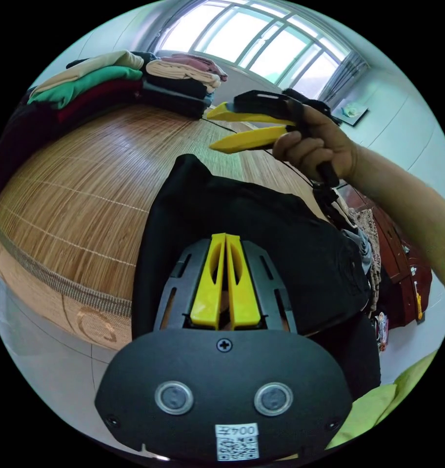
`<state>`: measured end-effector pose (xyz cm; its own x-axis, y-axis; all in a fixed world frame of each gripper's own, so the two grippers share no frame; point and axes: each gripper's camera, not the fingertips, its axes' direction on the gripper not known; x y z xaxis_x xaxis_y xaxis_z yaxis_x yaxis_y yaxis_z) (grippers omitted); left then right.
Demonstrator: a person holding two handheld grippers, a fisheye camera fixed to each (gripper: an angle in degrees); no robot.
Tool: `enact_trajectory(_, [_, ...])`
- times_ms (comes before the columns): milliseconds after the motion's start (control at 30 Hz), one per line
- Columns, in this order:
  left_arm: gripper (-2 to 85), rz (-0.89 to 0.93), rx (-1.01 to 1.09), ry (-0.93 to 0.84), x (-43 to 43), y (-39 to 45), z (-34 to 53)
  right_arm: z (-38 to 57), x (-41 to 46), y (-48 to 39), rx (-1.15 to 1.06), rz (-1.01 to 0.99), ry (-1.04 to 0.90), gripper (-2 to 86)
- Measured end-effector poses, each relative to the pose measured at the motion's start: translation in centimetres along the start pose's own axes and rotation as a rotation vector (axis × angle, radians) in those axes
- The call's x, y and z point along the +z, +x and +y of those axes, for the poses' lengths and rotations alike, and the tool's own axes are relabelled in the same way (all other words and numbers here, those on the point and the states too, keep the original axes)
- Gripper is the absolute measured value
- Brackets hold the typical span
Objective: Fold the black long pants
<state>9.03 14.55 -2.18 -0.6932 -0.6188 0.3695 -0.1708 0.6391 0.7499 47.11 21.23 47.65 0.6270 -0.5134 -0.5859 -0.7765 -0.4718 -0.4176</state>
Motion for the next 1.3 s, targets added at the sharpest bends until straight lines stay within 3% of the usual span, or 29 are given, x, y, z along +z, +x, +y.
enact_trajectory(467, [0.1, 0.021, 0.0, -0.01, -1.2, 3.7, -0.9, -7.7, 2.4, -3.0, -0.109, 0.199, -0.343, 9.5])
enact_trajectory(700, [0.1, 0.024, 0.001, -0.017, -1.6, 4.8, -1.4, -8.3, 4.2, -3.8, -0.168, 0.175, -0.416, 5.8])
enact_trajectory(967, [0.2, -0.003, -0.002, -0.025, -1.8, 6.0, -2.0, -4.5, 5.5, -1.7, 0.03, 0.037, -0.137, 1.5])
enact_trajectory(1133, [0.1, 0.026, -0.044, -0.041, -2.0, 5.5, -2.6, 3.3, -0.8, -2.9, 0.153, 0.097, 0.277, -0.4])
enact_trajectory(1200, [0.1, 0.047, -0.075, -0.071, -2.1, 5.0, -3.3, 10.7, -3.2, -5.9, 0.084, 0.238, 0.462, -0.6])
enact_trajectory(1300, [0.1, 0.108, -0.175, -0.157, -3.4, 3.9, -5.2, 20.9, -0.9, -9.8, 0.063, 0.582, 0.493, -0.7])
